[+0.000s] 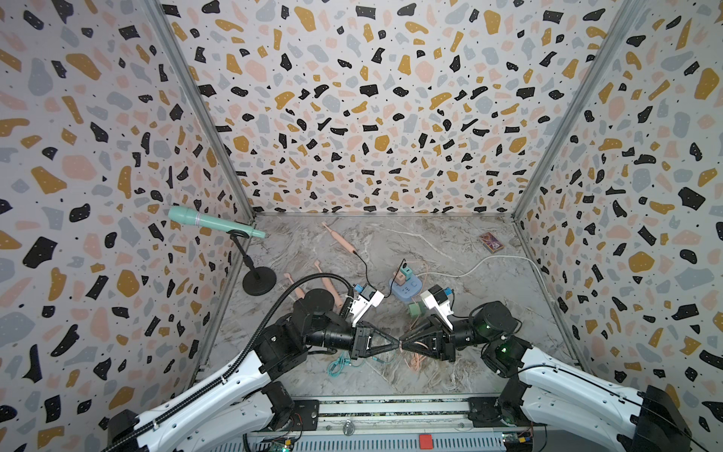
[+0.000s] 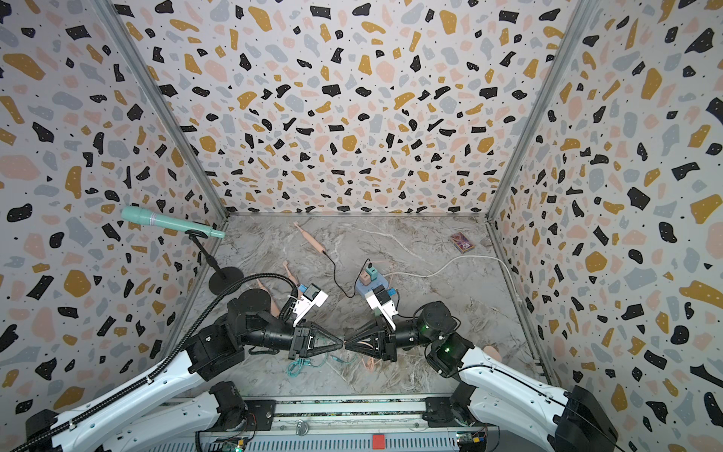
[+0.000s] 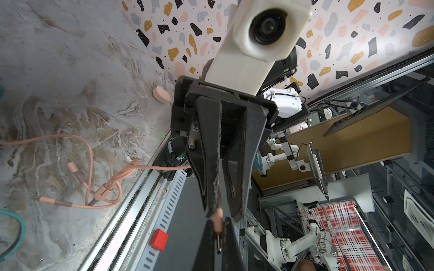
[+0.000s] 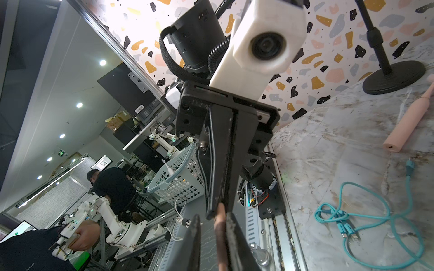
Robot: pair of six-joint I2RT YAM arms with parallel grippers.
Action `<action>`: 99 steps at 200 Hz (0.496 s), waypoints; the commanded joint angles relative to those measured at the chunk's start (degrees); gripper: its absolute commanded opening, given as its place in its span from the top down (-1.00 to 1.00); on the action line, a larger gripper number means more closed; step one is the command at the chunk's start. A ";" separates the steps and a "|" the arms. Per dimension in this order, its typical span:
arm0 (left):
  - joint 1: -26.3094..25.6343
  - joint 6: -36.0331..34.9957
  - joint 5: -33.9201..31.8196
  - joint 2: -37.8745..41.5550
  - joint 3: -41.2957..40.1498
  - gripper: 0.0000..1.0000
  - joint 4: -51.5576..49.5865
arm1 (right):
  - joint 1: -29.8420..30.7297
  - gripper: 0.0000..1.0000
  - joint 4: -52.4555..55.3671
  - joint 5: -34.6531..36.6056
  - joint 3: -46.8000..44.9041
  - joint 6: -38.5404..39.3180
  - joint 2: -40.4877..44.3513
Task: Charge the electric toothbrush
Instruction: Pick up the charging cable from the center of the board.
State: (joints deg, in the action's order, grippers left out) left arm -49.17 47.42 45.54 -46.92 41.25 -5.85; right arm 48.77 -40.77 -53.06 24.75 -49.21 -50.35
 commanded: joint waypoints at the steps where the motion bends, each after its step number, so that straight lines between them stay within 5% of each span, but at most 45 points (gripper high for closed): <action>1: 0.32 0.47 0.00 0.81 -0.74 1.00 2.73 | 0.40 0.58 -0.88 -0.47 2.76 0.17 0.76; 99: 0.39 0.59 -0.43 1.03 -1.11 1.00 2.85 | 0.97 1.00 0.47 0.19 4.58 1.01 0.91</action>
State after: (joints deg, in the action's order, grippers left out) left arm -49.17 47.64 45.95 -46.17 40.91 -4.23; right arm 49.17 -39.57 -52.84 25.91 -49.39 -50.35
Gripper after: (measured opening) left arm 0.048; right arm 0.087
